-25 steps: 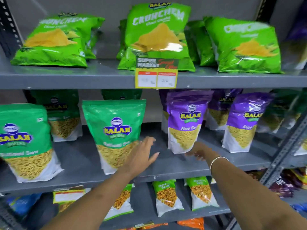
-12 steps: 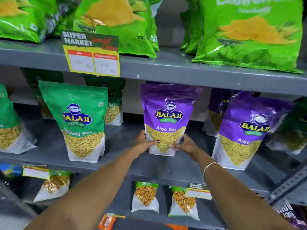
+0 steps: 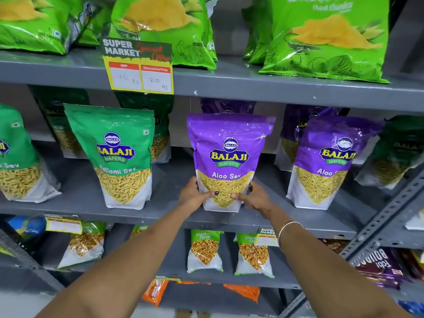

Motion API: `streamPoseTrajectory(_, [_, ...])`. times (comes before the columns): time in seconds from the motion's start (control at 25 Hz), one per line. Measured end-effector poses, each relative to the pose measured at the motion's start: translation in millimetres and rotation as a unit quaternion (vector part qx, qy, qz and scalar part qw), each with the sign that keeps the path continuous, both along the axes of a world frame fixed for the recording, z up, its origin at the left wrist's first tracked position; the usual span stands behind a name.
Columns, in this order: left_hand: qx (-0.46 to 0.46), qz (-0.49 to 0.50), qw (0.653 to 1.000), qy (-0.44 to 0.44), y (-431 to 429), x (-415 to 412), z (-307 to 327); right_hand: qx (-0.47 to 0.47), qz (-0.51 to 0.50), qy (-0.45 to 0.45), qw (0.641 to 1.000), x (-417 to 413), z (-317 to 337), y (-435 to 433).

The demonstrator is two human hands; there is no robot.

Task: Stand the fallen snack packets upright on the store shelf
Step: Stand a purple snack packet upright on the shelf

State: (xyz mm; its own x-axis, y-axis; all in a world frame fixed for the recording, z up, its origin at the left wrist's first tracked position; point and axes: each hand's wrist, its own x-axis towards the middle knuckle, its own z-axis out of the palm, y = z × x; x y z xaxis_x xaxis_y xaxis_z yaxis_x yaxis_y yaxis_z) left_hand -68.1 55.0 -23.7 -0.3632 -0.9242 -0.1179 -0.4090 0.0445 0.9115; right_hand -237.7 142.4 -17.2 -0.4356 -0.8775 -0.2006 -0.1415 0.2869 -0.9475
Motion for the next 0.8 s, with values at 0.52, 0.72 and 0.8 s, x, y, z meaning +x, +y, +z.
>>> streamPoseTrajectory(0.52, [-0.005,-0.036,0.999,-0.039,3,6,-4,0.006,0.001,0.006,1.000,5,-2,6])
streamPoseTrajectory(0.72, [-0.066,0.000,0.994,-0.086,9,15,-10,0.049,-0.024,0.051,0.997,-9,1,19])
streamPoseTrajectory(0.8, [-0.227,0.033,0.968,-0.104,23,23,-11,0.068,-0.062,0.089,0.992,-27,4,35])
